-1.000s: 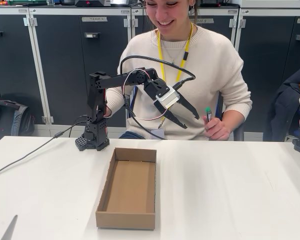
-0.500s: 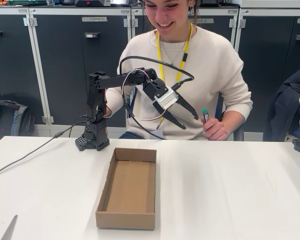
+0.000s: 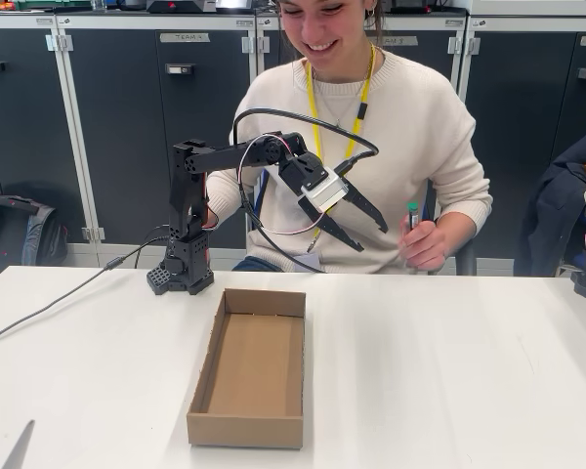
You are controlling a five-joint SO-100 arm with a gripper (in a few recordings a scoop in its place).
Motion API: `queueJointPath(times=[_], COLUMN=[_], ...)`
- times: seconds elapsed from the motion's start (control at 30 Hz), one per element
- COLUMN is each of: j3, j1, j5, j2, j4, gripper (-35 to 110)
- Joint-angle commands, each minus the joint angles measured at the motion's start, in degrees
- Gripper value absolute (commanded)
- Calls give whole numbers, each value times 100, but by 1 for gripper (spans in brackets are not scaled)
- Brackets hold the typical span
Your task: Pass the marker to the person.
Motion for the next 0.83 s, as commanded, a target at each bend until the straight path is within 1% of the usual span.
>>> queueJointPath(times=[0.0,0.8], j3=[-70,-255], j1=[0,0], j5=[-9,-18], j2=[492,343], j4=[-88,62], gripper=[25,25])
